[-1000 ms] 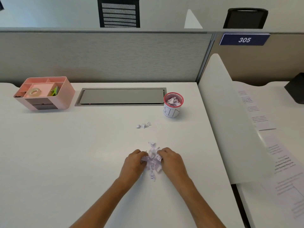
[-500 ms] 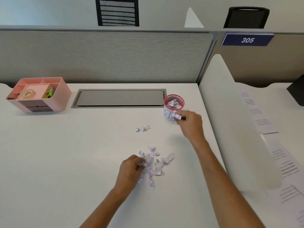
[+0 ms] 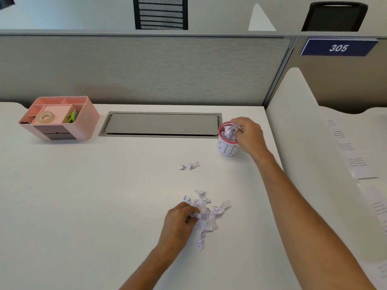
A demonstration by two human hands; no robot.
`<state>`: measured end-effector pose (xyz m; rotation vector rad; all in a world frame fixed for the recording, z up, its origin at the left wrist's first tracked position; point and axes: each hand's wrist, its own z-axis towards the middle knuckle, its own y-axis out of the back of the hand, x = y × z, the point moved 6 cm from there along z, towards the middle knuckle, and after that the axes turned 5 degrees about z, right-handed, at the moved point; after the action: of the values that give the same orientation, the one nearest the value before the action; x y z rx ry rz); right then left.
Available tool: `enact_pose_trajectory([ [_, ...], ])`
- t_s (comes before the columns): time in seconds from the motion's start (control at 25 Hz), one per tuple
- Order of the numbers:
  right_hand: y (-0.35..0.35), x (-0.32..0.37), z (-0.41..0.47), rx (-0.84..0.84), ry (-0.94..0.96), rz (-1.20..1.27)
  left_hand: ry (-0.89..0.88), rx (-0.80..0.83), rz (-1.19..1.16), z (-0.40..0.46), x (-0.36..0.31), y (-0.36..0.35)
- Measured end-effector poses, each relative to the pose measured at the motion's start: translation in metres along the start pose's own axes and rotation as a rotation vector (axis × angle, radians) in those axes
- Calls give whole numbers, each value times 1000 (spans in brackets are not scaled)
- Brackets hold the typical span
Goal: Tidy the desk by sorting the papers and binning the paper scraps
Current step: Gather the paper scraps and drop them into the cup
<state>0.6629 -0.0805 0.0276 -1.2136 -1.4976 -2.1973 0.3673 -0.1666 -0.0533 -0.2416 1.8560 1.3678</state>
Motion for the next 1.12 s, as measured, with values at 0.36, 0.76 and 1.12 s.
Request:
enact_pose_trajectory([
  [0.36, 11, -24, -82, -349, -184, 394, -87, -105, -52, 96, -75, 25],
  [0.76, -47, -58, -211, -357, -308, 386, -237, 0, 235, 228, -159, 8],
  [1.12, -65, -51, -200, -137, -174, 202, -302, -161, 229, 201, -94, 21],
])
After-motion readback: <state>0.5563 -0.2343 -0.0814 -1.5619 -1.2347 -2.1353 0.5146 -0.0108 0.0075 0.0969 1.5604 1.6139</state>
